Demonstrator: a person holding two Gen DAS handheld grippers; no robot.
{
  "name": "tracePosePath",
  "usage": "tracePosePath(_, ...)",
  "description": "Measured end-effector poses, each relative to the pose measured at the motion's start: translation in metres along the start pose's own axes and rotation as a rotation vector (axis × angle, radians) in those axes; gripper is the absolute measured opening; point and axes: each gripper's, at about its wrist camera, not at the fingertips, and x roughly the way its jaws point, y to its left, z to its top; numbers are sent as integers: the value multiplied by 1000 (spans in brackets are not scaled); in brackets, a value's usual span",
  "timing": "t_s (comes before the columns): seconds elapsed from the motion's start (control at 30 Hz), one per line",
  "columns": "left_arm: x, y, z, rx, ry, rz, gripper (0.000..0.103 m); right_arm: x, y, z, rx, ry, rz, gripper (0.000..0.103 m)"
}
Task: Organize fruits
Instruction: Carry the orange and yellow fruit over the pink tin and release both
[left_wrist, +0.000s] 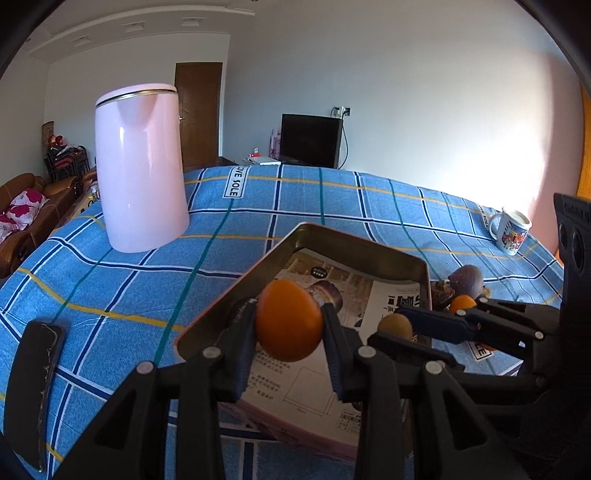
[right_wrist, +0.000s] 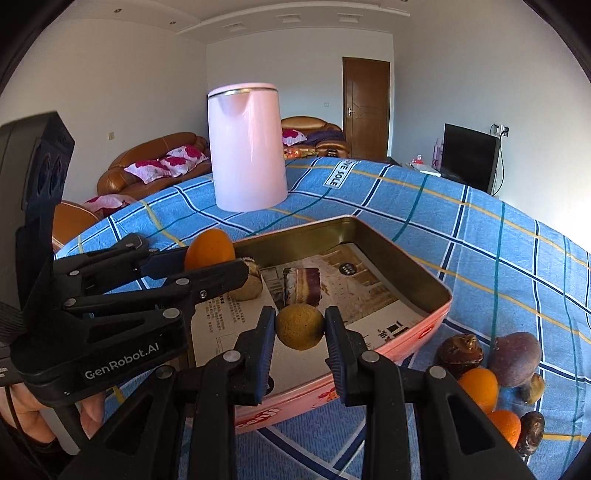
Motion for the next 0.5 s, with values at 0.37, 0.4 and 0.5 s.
tracePosePath(0.37,-27,-30,8,19,-98,-24,74,-56,-34,-21,50,-78,-56,59)
tracePosePath(0.4,-28,-38,9,32,-100,-39,74,-65,-47,-25,77,-85,-84,59)
tracePosePath(0.5,-27,-68,9,83,-97,-82,74,-84,-89,-39,164,-82,-216,59)
